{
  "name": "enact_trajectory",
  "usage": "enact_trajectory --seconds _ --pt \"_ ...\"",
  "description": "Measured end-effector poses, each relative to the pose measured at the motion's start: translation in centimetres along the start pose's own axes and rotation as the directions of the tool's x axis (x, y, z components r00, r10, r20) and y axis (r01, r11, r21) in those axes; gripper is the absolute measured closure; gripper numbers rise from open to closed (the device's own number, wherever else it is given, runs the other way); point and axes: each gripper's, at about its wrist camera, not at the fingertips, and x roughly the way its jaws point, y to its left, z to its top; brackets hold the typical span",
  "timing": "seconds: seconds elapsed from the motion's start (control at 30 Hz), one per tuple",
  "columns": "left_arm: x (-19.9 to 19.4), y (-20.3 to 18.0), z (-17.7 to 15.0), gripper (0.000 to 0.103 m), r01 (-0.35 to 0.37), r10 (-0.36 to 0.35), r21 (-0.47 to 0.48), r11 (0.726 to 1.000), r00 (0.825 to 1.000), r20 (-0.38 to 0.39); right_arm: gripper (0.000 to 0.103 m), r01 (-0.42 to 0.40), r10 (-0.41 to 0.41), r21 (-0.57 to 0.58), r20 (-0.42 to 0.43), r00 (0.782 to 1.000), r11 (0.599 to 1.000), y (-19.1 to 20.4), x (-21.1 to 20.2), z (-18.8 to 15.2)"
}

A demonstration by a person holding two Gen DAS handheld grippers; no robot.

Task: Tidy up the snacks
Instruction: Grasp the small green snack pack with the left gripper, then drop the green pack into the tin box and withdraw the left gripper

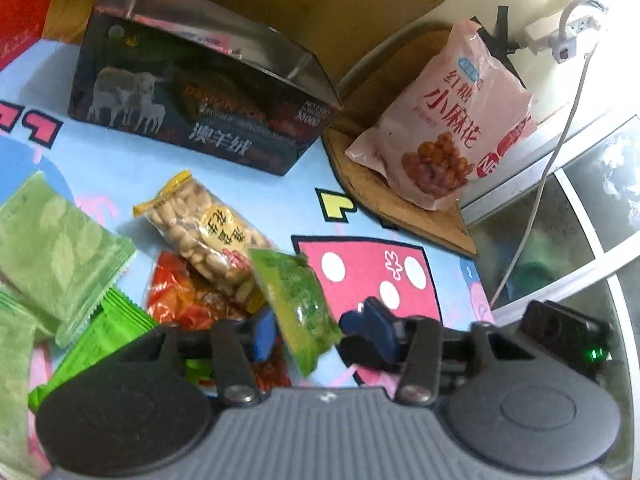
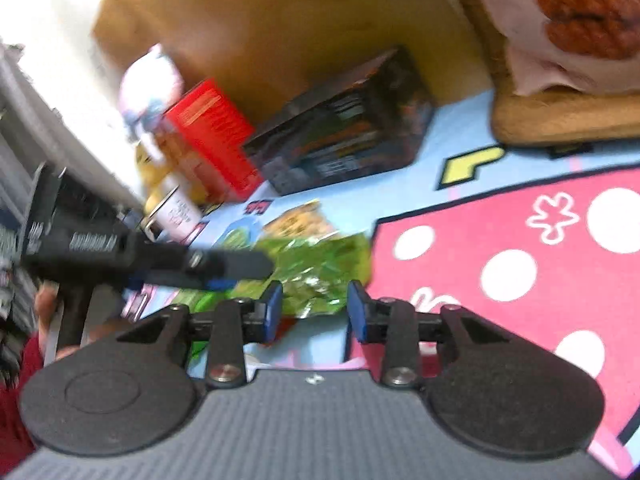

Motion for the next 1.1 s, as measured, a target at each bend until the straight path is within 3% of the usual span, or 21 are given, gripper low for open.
enact_trajectory --seconds 0.07,0.13,0.33,0.5,0.53,0.6,0.67,0.93,1.1 --pt "-0.1 -0.2 0.0 0.09 -0.006 0.007 0.012 1.0 1.0 -0.004 0.058 0.049 -0.051 -0.088 -0.016 0.999 0.995 1.2 0.5 -0.3" --pt "-0.2 -0.2 -0.1 0.096 -0.016 0.016 0.021 1.0 1.0 -0.004 0.05 0.078 -0.081 -0.172 -0.01 0.997 0.982 2.5 1.2 -0.8" --pt "-1.2 0.5 0.3 0.097 0.011 -0.011 -0.004 1.0 1.0 0.012 0.043 0.181 -0.184 -0.382 0.029 0.983 0.906 5.6 2.6 -2.3" --pt "-3.0 0.1 1.1 0.097 0.084 -0.085 0.011 0.996 0.995 0.044 0.036 0.222 -0.218 -0.404 0.057 0.974 0.887 5.0 2.6 -1.9" --pt "-3.2 0.0 1.2 0.097 0.092 -0.093 0.01 0.996 0.995 0.046 0.037 0.22 -0.217 -0.395 0.053 0.975 0.892 4.8 2.8 -1.6" --pt "-3.4 -0.1 1.3 0.098 0.099 -0.1 0.017 0.995 0.994 0.048 0.05 0.205 -0.202 -0.376 0.046 0.978 0.904 4.5 3.0 -1.0" --pt "-3.7 -0.3 1.6 0.097 0.089 -0.091 0.03 0.996 0.994 0.059 0.083 0.207 -0.201 -0.373 0.055 0.978 0.904 4.8 3.4 -0.7" --pt "-6.2 -0.8 5.7 0.096 0.095 -0.104 0.06 0.994 0.98 0.168 0.088 0.282 -0.216 -0.397 0.204 0.955 0.874 6.8 3.6 3.3" --pt "-7.6 -1.5 9.5 0.095 0.074 -0.101 0.109 0.991 0.958 0.267 0.088 0.385 -0.248 -0.449 0.335 0.909 0.806 8.4 5.5 7.0"
